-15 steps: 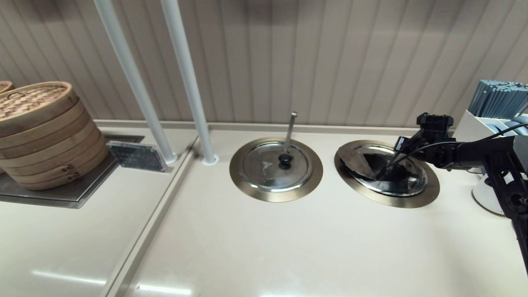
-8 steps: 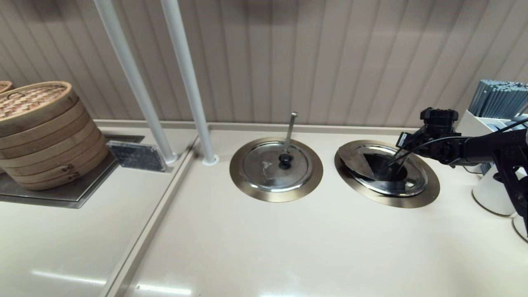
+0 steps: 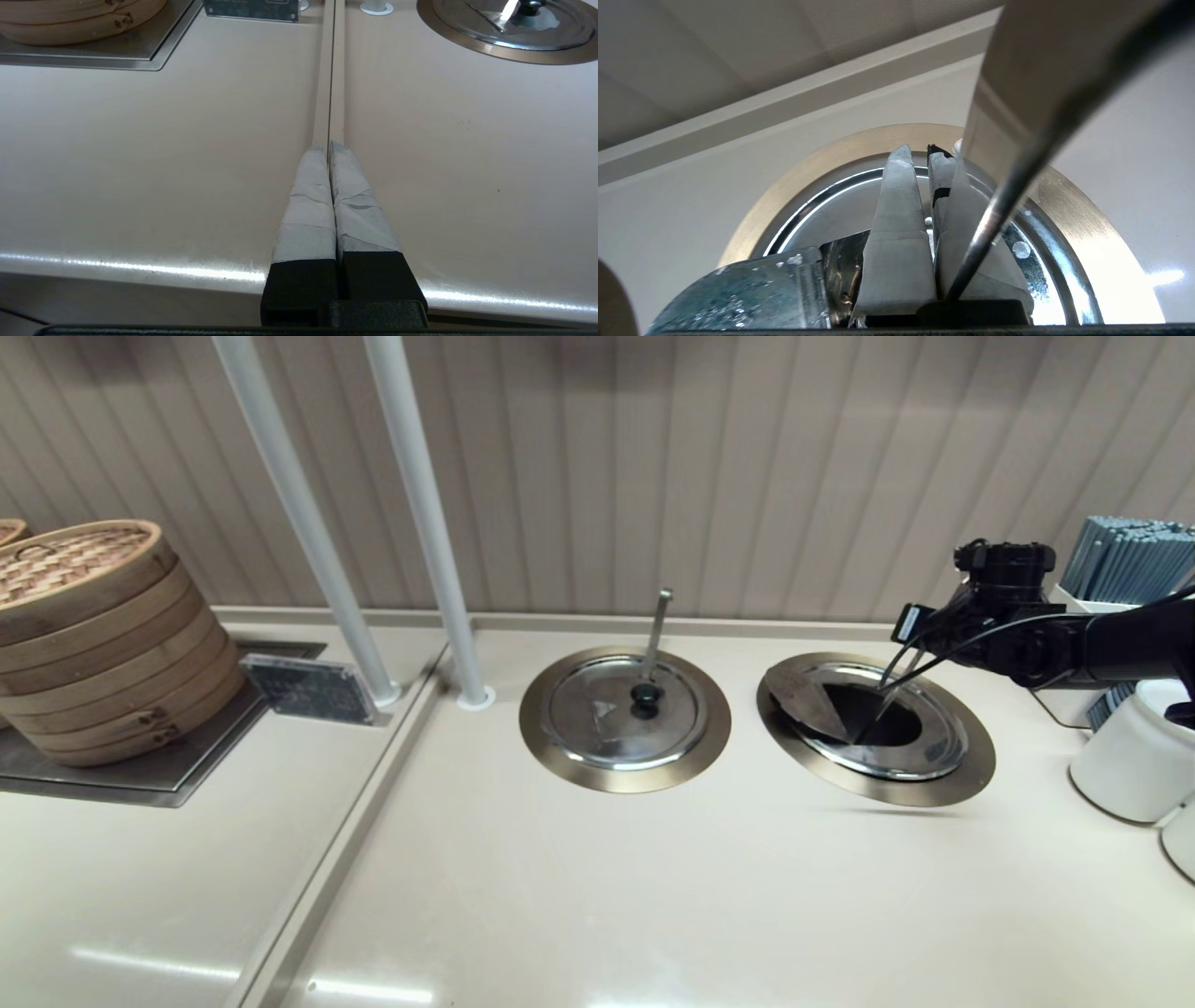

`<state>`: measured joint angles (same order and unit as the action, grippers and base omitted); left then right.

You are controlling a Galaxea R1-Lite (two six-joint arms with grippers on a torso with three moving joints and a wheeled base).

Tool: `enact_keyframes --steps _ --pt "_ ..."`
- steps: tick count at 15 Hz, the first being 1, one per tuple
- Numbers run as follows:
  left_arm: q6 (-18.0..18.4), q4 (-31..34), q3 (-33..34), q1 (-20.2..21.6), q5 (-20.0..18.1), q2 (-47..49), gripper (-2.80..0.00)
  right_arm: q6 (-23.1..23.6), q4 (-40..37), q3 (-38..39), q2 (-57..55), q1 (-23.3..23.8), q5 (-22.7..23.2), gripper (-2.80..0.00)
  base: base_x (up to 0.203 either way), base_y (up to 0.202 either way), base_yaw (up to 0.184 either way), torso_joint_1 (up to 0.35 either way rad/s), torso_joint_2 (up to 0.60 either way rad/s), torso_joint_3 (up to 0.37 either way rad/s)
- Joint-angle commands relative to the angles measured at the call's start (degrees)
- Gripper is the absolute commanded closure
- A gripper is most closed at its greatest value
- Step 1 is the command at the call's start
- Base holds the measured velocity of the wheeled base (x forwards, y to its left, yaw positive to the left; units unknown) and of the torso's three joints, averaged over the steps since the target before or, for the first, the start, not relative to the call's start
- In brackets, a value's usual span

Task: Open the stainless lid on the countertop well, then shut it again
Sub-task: Stir with a spoon

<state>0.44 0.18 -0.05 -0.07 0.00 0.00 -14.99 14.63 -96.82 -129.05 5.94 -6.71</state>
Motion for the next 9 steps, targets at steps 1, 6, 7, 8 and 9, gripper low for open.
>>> enact_keyframes --steps 1,6,7,8,9 --pt "0.0 0.0 0.0 0.0 0.0 0.0 0.0 0.2 0.0 1.3 3.9 -1.8 0.5 0.0 0.0 0.0 0.0 0.0 0.0 0.0" --pt "0.0 0.0 0.0 0.0 0.0 0.0 0.0 0.8 0.0 5.1 7.2 -3.1 0.9 0.0 0.0 0.0 0.0 0.0 0.0 0.0" --pt "0.0 0.0 0.0 0.0 0.0 0.0 0.0 1.6 0.0 7.3 8.5 -2.9 1.6 0.0 0.0 0.0 0.0 0.0 0.0 0.0" --pt "0.0 0.0 0.0 0.0 0.0 0.0 0.0 3.4 0.1 9.6 9.7 -2.5 2.3 0.0 0.0 0.0 0.0 0.0 0.0 0.0" --pt "0.0 0.1 0.0 0.0 0.0 0.0 0.0 6.3 0.5 10.9 10.1 -1.5 2.6 0.0 0.0 0.0 0.0 0.0 0.0 0.0"
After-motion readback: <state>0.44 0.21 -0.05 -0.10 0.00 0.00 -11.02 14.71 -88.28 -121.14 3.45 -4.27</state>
